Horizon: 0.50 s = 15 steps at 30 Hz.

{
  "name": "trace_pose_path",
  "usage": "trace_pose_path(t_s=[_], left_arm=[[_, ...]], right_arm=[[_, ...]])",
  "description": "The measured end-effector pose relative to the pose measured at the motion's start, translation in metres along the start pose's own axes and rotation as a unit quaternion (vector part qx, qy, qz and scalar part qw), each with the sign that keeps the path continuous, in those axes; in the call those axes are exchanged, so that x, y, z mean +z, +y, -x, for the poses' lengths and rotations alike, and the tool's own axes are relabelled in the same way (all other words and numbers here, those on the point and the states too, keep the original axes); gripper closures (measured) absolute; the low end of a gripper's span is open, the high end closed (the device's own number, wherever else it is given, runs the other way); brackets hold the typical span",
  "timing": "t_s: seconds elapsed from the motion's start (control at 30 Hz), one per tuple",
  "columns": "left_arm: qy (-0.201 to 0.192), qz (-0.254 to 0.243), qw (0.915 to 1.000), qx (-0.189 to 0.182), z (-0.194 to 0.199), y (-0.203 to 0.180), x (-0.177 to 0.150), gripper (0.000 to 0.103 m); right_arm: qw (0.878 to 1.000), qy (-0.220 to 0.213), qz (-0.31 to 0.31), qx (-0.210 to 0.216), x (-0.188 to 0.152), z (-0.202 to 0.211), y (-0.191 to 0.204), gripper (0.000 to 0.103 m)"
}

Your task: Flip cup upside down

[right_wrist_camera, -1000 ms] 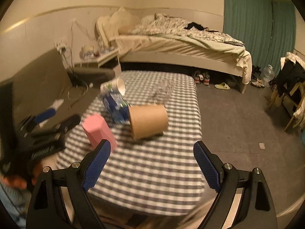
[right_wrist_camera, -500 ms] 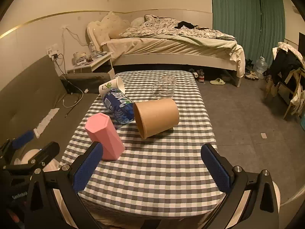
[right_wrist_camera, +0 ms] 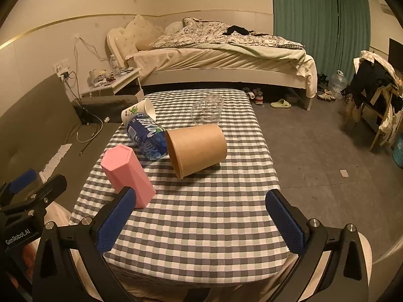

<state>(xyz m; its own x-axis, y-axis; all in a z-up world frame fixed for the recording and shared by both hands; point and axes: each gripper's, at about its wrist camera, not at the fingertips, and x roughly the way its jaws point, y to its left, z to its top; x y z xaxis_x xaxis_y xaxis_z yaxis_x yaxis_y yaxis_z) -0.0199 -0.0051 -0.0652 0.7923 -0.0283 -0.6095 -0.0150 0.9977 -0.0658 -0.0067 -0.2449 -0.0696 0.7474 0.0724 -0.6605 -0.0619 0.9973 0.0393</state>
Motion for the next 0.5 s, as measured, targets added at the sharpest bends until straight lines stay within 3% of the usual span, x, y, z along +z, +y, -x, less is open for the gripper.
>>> trace_pose_path(t_s=[0.5], left_arm=[[0.001, -0.001, 1.0000, 0.003, -0.0032, 0.0006, -0.0009, 0.000]], right_arm=[[1.000, -0.001, 0.007, -0.001, -0.0013, 0.0007, 0.0034, 0.000]])
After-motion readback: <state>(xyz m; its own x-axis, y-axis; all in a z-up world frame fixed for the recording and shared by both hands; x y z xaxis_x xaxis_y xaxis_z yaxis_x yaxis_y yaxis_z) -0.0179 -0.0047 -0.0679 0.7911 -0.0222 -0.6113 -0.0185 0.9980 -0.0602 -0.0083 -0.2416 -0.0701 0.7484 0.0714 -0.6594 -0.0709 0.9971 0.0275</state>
